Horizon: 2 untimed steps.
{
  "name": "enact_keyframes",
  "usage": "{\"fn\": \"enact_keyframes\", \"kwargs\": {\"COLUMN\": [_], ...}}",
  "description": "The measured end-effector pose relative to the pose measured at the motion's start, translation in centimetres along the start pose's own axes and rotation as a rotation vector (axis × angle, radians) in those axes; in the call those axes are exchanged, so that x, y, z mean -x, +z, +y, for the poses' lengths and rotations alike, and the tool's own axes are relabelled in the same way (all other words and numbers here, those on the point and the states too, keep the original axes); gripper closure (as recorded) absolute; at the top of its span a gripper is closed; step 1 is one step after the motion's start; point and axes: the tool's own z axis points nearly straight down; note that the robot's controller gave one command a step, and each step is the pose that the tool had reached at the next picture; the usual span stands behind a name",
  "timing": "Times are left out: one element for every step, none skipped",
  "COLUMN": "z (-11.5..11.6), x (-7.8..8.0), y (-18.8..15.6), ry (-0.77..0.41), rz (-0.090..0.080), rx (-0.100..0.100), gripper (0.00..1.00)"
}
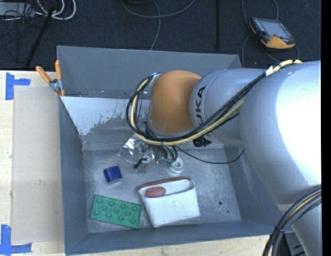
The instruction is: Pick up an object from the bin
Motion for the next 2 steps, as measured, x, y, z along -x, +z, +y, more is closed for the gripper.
{"fn": "enact_keyframes", "kwargs": {"z": [1.1,2.4], "x": [0.1,0.0], "y": [-8.2,-16.0], "ry": [-0.019,-0.028], "rz": [-0.006,-0.007], "rx": [0.000,0.001], "gripper": [1.00,1.00]}}
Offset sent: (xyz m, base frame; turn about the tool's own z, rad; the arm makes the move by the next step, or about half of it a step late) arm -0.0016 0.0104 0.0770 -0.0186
